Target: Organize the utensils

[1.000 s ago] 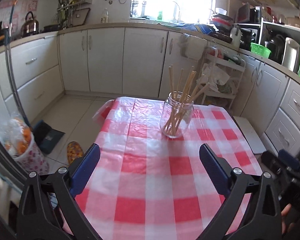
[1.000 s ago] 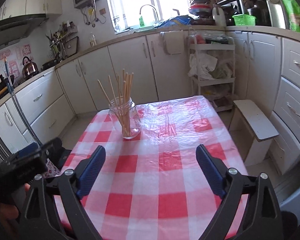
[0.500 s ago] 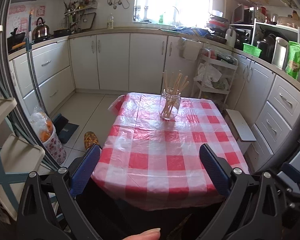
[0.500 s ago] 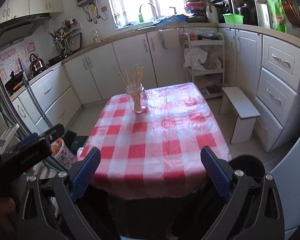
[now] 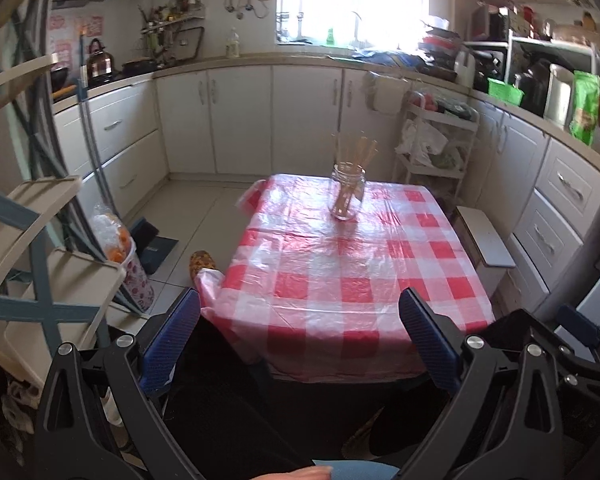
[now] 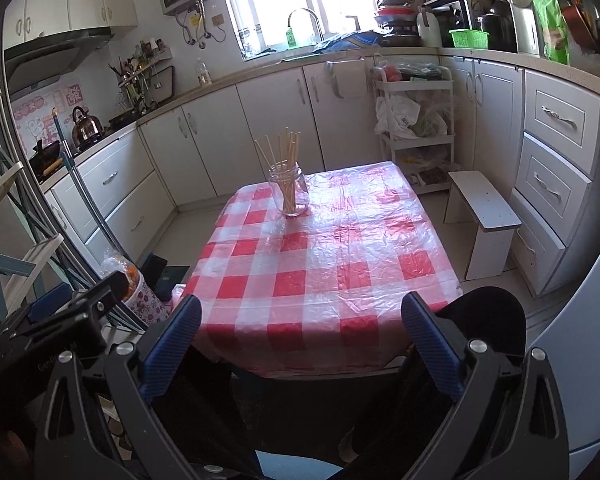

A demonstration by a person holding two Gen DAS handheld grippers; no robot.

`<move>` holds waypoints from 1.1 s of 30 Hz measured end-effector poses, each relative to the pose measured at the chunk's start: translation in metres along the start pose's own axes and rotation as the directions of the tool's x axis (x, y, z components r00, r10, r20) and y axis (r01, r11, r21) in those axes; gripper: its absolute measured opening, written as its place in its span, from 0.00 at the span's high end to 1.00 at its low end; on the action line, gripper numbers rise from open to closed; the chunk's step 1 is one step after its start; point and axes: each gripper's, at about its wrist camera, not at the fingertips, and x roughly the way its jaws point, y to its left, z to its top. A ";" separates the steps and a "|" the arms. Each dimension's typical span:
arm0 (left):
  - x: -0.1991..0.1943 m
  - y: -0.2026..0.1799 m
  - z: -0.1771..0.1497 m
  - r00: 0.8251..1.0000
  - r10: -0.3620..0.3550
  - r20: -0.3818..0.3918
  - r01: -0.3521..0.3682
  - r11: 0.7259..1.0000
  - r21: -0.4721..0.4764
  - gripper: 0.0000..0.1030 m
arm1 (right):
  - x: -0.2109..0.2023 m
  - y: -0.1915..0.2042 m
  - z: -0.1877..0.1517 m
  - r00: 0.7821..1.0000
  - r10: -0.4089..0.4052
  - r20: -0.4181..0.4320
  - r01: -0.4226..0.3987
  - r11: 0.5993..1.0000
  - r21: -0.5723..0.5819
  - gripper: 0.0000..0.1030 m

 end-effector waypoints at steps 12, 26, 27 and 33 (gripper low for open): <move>-0.011 0.009 0.003 0.999 -0.024 0.027 0.025 0.999 -0.047 0.07 | -0.013 0.006 0.002 0.999 0.015 0.034 -0.015 1.000 -0.015 0.07; -0.012 0.007 0.005 0.999 -0.027 0.028 0.028 0.999 -0.033 0.07 | -0.015 0.011 0.003 0.999 0.019 0.042 -0.018 1.000 -0.021 0.07; -0.012 0.007 0.005 0.999 -0.029 0.028 0.030 0.999 -0.035 0.07 | -0.015 0.011 0.003 0.999 0.016 0.041 -0.016 1.000 -0.021 0.07; -0.012 0.006 0.005 0.999 -0.029 0.029 0.030 0.999 -0.034 0.07 | -0.015 0.012 0.003 0.999 0.016 0.042 -0.015 1.000 -0.021 0.07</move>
